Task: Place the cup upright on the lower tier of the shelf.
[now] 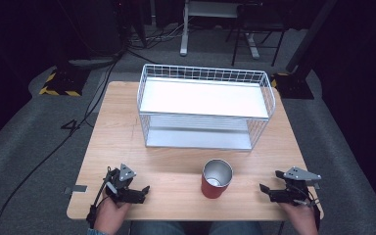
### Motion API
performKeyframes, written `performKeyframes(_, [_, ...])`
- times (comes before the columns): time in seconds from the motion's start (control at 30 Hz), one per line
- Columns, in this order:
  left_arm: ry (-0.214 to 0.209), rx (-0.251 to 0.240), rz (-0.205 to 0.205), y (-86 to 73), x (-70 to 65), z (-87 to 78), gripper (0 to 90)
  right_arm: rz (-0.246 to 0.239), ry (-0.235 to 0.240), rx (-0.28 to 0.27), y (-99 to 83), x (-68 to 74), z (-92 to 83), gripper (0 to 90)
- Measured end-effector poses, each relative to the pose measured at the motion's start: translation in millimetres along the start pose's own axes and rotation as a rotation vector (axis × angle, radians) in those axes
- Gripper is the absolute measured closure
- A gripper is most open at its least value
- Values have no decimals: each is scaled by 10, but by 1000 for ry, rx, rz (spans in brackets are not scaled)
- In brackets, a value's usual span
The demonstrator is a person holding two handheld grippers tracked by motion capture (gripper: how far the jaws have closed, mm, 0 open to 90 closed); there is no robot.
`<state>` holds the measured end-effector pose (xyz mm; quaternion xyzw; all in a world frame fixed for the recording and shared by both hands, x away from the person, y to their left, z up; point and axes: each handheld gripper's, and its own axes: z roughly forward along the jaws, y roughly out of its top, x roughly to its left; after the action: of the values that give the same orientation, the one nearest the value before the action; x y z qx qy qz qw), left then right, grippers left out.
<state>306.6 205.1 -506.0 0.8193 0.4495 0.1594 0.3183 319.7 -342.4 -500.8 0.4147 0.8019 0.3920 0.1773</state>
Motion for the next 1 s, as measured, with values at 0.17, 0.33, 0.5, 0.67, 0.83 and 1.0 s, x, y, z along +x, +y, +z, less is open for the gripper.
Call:
performKeyframes(0.17, [2, 0, -3, -1, -2, 0, 2, -9, -15, -33, 31, 63, -60, 0])
performKeyframes(0.33, [1, 0, -4, 0, -2, 1, 2, -31, -23, -91, 79, 189, -134, 0])
performKeyframes(0.5, [4, -2, -2, 6, 1, 7, 2, -58, 25, -100, 115, 313, -164, 0])
performKeyframes(0.67, [8, -1, -2, 15, 2, 12, 1, -77, 37, -123, 158, 445, -197, 0])
performKeyframes(0.83, [7, -3, -6, 17, 0, 17, 1, -75, 50, -151, 189, 547, -212, 0])
performKeyframes(1.0, [6, -2, -7, 18, 0, 17, 1, -75, 71, -166, 216, 703, -188, 3])
